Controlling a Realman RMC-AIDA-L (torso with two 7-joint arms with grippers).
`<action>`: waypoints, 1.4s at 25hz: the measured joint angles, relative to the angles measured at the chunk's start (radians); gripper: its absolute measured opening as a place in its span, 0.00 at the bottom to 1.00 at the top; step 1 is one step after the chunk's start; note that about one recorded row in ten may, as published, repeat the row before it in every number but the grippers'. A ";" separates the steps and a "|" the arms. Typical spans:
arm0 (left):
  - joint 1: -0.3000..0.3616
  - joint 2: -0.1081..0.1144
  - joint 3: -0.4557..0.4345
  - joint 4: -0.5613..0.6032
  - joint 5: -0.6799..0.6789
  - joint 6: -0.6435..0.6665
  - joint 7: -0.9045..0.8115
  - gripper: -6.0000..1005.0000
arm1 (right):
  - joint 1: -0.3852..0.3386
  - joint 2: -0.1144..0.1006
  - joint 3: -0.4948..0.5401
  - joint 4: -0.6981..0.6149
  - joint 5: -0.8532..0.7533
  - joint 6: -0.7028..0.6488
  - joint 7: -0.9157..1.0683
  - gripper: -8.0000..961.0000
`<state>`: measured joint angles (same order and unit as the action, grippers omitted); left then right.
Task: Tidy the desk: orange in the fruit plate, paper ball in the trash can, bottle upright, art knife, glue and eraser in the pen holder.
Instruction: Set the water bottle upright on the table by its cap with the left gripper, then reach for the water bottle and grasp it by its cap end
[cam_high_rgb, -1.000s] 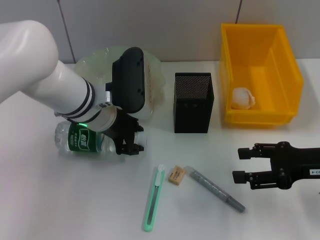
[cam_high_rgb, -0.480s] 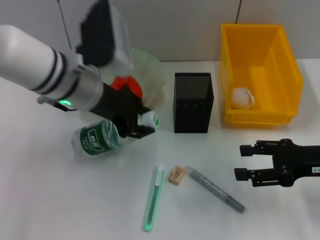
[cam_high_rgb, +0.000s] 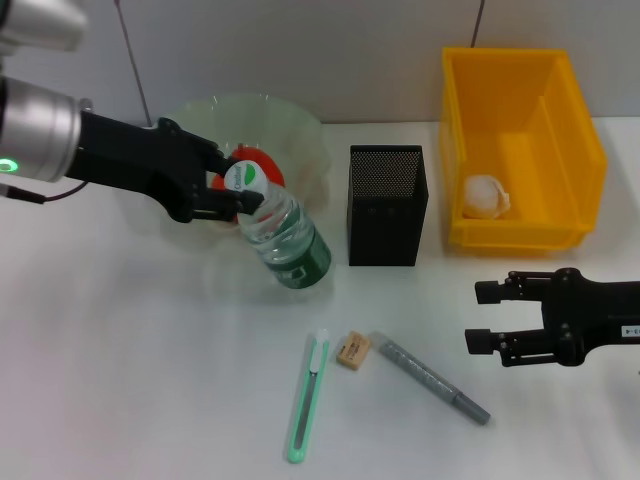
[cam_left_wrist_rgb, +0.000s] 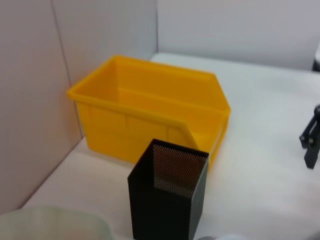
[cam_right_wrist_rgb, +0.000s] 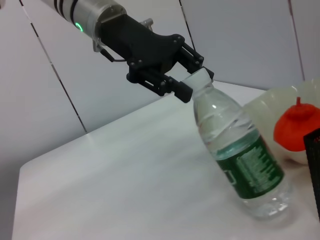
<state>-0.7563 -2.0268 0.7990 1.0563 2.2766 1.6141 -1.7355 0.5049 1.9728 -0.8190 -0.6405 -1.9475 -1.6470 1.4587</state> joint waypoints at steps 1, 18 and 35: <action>0.000 0.000 0.000 0.000 0.000 0.000 0.000 0.39 | 0.000 0.000 0.000 0.000 0.000 0.000 0.000 0.82; 0.100 0.029 -0.040 -0.067 -0.198 -0.013 0.022 0.17 | 0.006 0.001 0.000 -0.001 0.001 -0.008 -0.004 0.82; 0.098 -0.032 -0.033 -0.172 -0.237 -0.108 0.144 0.52 | 0.000 -0.003 0.000 0.001 -0.005 -0.008 -0.001 0.82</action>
<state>-0.6580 -2.0592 0.7661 0.8844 2.0397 1.5065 -1.5910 0.5046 1.9700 -0.8191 -0.6396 -1.9527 -1.6545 1.4575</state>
